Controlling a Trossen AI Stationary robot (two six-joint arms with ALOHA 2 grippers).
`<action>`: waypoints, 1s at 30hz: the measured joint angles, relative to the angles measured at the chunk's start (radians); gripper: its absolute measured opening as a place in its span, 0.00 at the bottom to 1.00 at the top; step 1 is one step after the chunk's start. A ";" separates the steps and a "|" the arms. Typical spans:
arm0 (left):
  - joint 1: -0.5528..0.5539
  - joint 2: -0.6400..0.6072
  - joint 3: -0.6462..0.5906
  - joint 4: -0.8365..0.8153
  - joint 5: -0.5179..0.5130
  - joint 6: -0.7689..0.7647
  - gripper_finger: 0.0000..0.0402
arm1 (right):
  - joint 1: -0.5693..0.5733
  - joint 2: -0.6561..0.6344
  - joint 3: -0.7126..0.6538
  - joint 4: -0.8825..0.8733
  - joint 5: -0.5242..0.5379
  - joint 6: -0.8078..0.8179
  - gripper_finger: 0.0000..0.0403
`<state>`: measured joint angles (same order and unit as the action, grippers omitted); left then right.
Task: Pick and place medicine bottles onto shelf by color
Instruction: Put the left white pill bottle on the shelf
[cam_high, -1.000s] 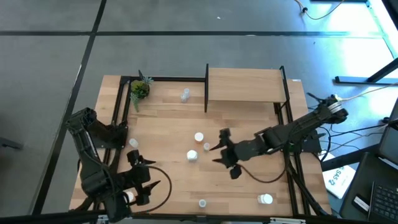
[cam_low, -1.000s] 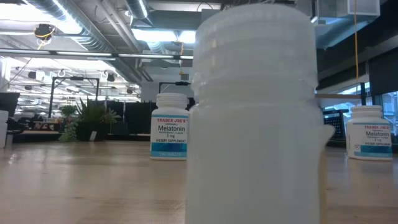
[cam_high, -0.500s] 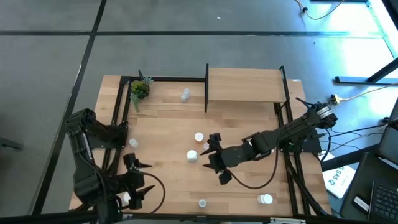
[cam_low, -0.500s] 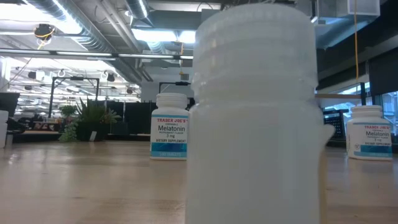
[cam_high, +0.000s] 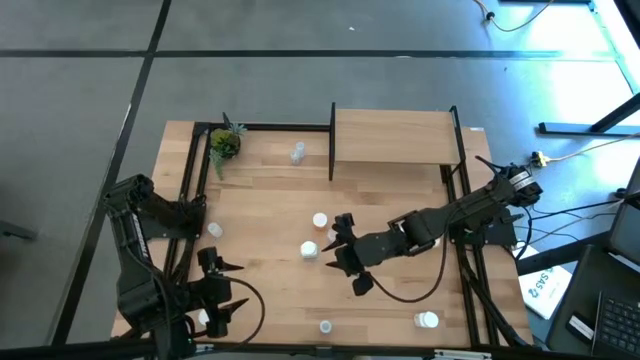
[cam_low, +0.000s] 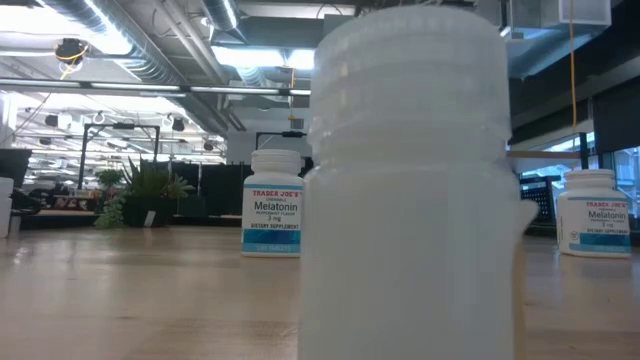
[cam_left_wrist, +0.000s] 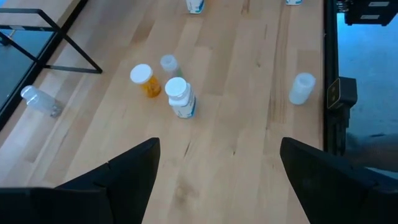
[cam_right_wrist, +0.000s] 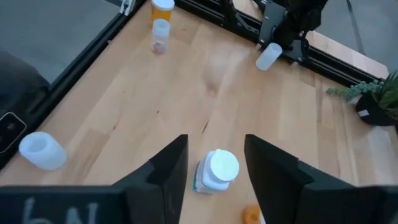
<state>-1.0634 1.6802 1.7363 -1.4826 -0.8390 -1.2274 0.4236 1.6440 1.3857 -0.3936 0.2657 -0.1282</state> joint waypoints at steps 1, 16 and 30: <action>0.000 0.000 0.000 0.000 0.002 0.000 0.81 | 0.000 0.000 0.000 0.001 0.001 0.009 0.38; 0.001 0.000 0.000 0.002 0.020 -0.044 0.81 | -0.016 0.001 0.000 -0.001 0.000 -0.033 0.63; 0.001 0.000 0.000 0.002 0.021 -0.047 0.81 | -0.114 0.154 -0.003 0.084 -0.108 0.060 0.65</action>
<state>-1.0626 1.6802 1.7359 -1.4803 -0.8185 -1.2739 0.3098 1.7978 1.3827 -0.3097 0.1574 -0.0685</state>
